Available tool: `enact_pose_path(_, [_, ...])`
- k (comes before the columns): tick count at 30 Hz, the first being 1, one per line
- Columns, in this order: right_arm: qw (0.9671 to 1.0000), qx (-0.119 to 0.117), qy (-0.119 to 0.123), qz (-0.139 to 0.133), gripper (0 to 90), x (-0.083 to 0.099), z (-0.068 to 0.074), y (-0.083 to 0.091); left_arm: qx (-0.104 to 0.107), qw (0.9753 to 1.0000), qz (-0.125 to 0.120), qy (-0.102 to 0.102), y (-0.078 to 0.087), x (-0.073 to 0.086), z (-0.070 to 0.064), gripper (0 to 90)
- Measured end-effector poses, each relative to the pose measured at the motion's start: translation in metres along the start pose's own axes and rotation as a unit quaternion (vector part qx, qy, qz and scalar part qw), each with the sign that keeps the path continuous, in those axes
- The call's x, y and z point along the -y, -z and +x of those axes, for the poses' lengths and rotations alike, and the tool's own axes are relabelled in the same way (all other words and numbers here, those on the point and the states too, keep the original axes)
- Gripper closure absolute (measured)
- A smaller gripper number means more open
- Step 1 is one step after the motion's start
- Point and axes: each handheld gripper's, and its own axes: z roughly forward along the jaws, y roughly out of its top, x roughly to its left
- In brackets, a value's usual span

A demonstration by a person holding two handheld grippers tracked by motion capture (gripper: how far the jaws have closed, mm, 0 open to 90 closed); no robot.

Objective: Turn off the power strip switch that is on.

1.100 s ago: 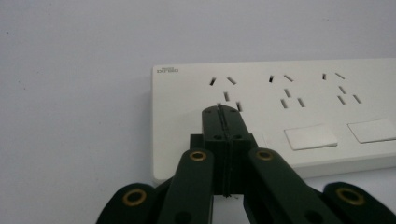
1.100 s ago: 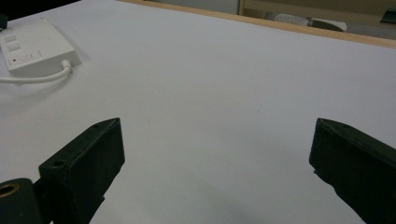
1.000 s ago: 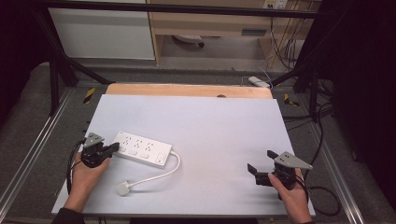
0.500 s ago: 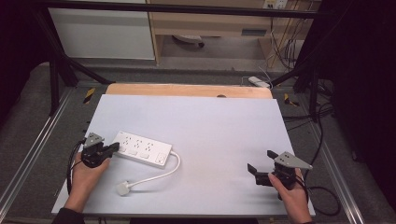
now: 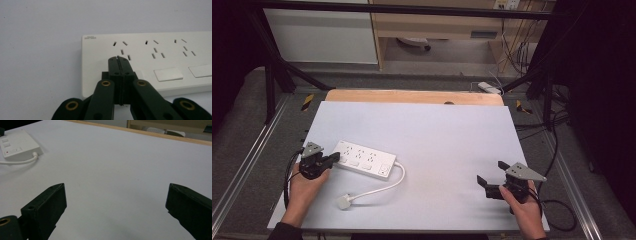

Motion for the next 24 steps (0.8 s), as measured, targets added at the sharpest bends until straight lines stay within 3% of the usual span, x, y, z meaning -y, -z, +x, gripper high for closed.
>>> enact_pose_path(12, [1.0000,0.001,-0.001,0.000,3.7,0.000,0.000,0.000,0.003,0.9999,-0.012,-0.005,0.000,-0.005,-0.005,90.0])
enact_pose_path(24, [1.0000,0.002,-0.002,0.000,3.7,0.000,0.000,0.000,0.025,0.9988,-0.040,-0.006,0.004,-0.011,-0.014,90.0])
